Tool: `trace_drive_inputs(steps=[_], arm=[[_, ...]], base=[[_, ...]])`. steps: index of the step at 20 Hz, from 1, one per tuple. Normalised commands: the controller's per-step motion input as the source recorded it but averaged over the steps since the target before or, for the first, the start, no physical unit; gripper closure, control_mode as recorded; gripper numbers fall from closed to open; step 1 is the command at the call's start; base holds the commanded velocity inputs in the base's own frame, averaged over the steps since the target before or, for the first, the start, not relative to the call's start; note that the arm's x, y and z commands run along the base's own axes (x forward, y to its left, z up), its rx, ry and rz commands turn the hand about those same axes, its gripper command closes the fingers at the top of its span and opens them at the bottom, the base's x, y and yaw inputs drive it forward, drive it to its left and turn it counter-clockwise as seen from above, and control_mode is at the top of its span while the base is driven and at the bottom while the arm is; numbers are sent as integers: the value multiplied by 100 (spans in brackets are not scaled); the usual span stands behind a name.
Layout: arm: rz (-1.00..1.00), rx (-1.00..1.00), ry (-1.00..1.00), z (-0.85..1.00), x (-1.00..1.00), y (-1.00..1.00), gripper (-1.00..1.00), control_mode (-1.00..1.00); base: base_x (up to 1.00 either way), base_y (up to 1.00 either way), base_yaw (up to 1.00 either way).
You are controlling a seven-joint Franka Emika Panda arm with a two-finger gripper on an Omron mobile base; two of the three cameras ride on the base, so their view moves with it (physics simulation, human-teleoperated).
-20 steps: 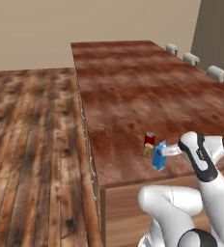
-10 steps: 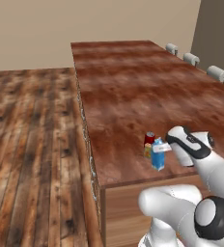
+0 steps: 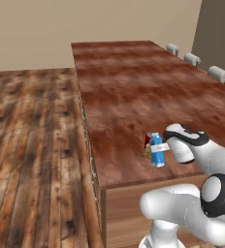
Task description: Pick the milk, boxed drink, can from the counter and place them in the open cabinet.
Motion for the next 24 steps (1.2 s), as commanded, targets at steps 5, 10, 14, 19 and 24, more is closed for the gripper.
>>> trace_drive_inputs(steps=[5, 10, 14, 19, 24], arm=[[0, 3, -12, 70, -25, 0, 100, -100], [0, 10, -6, 100, -38, 0, 100, -100], [0, 4, -6, 100, -18, 0, 100, -100], [12, 0, -9, 85, -14, 0, 100, -100], [10, -3, -11, 28, -16, 1, 100, -100]], base=[[0, 0, 0], [0, 0, 0], [0, 0, 0], [0, 0, 0], [0, 0, 0]])
